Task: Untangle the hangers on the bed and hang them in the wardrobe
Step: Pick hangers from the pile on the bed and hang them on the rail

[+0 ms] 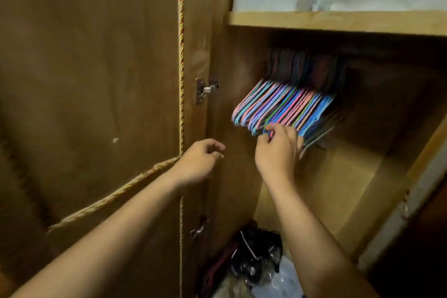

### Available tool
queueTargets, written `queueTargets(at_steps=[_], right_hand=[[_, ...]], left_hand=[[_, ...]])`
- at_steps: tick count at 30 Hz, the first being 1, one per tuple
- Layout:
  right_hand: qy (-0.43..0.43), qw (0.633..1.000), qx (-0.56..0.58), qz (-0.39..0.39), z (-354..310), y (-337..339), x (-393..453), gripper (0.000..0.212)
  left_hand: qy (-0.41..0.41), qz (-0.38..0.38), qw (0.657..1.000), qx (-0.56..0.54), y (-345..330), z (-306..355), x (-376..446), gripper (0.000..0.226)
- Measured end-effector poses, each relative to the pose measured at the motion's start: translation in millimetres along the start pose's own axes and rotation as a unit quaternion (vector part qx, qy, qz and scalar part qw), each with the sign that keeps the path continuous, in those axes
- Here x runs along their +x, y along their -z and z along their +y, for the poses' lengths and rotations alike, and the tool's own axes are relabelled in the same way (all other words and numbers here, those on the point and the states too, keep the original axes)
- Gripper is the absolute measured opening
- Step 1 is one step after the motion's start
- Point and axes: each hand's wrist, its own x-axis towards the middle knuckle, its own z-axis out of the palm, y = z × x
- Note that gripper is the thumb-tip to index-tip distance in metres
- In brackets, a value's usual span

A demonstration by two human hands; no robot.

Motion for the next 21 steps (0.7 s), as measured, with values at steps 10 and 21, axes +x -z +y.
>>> queueTargets(at_steps=[10, 21], right_hand=[[0.088, 0.833, 0.125, -0.532, -85, -35, -247, 0.02], [0.326, 0.513, 0.163, -0.777, -285, 75, -580, 0.017]], left_hand=[[0.215, 0.255, 0.942, -0.044, 69, -131, -273, 0.022], [0.325, 0.592, 0.714, -0.183, 118, -184, -676, 0.025]])
